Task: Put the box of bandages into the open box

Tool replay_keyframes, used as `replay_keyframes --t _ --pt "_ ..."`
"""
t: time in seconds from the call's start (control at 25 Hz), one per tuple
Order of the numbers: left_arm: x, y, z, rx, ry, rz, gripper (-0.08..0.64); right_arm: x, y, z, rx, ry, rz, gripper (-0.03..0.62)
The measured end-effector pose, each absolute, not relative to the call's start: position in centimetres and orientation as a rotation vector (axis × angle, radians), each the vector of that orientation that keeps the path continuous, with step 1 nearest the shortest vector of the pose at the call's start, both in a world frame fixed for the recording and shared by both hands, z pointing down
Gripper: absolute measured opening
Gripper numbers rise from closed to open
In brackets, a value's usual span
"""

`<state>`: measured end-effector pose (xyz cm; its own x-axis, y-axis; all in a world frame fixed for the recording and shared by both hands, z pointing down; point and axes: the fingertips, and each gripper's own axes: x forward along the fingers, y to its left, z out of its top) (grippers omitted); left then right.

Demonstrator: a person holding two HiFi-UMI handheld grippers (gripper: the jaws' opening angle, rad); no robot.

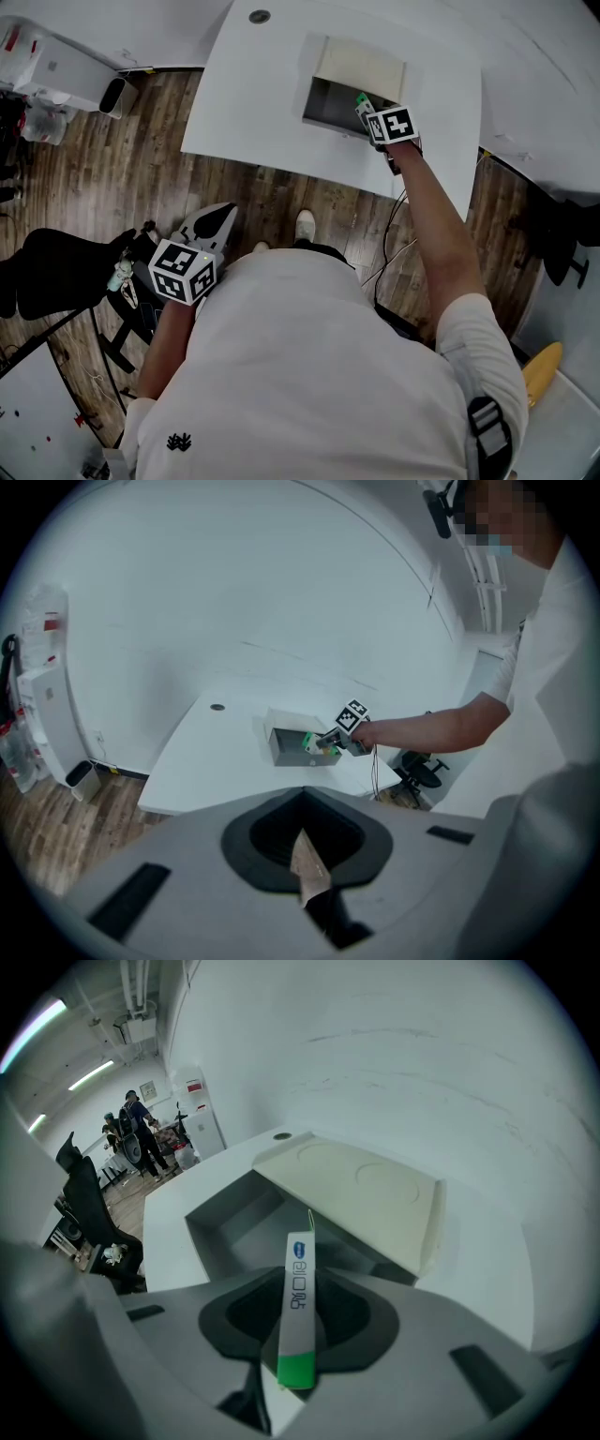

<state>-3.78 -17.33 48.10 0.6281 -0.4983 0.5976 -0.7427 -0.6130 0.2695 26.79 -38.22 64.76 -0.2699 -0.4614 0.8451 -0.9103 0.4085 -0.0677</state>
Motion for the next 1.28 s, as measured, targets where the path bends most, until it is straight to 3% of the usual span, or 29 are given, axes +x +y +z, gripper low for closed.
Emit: replay_keyframes --t 0.56,1.28 --pt "-4.3 -17.4 48.2 2.366 -0.949 0.644 0.003 26.5 -38.0 64.2 1.195 -1.906 0.73 0.177" --pt "-5.6 -15.4 48.1 2.433 -0.861 0.611 0.003 26.6 -34.7 57.7 1.357 -1.952 0.602 0.186"
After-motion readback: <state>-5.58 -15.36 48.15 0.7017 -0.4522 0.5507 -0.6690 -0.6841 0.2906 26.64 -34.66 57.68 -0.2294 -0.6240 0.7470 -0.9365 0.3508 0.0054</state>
